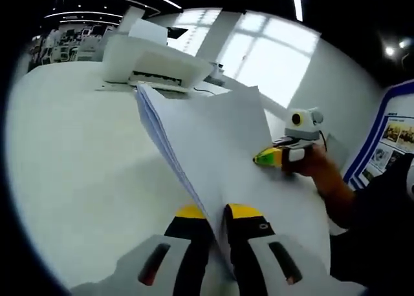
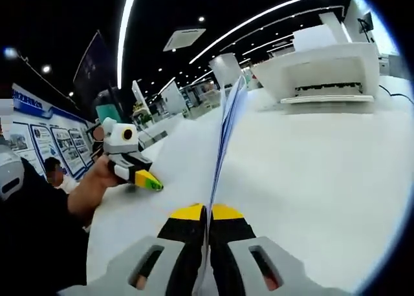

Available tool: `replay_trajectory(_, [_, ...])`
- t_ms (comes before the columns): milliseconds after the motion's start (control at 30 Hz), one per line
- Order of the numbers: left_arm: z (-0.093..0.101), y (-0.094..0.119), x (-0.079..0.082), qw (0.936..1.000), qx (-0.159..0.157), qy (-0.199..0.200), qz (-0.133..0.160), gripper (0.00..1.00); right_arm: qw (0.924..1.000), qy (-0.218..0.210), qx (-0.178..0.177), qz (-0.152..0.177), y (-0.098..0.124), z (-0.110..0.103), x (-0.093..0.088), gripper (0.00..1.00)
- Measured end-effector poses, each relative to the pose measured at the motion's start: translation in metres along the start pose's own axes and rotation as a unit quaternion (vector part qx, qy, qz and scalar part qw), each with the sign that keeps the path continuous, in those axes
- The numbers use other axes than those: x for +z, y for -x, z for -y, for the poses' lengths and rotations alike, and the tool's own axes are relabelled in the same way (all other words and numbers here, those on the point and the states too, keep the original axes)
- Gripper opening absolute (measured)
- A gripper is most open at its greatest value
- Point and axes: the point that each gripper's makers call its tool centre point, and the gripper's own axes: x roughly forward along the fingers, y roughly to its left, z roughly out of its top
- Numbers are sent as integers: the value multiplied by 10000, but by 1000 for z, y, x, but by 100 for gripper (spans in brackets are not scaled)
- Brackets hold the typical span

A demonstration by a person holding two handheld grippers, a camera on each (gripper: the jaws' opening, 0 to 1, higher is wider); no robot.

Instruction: Organize the stack of printing papers by aligning and flattening the scattered papers on the table

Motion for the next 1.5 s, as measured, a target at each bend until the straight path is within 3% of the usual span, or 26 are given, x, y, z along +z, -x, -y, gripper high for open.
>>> replay_trajectory(200, [-3, -2, -2, 9997, 175, -179, 12, 16, 9995, 210, -224, -100, -3, 5, -5, 0])
replay_trajectory(533, [-6, 1, 2, 9963, 358, -693, 355, 18, 9958, 691, -533, -258, -7, 10, -12, 0])
replay_trajectory(900, [-6, 10, 7, 9946, 242, -763, 654, 23, 9940, 936, -515, -242, -7, 7, -12, 0])
replay_trajectory(933, [-4, 12, 11, 9928, 164, -917, 749, 23, 9938, 959, -514, -241, -7, 7, -12, 0])
replay_trajectory(1100, [-4, 21, 20, 9918, 94, -725, 1046, 26, 9932, 1020, -515, -232, -6, 5, -12, 0])
replay_trajectory(1333, [-8, 32, 32, 9870, 307, -746, 1391, 25, 9926, 1065, -533, -216, -4, 0, -14, 0])
replay_trajectory(1400, [-10, 37, 40, 9826, 399, -819, 1618, 26, 9926, 1066, -532, -215, -3, -1, -14, 0])
replay_trajectory(1500, [-9, 50, 60, 9710, 436, -887, 2175, 26, 9927, 1066, -531, -214, -3, -3, -15, 0])
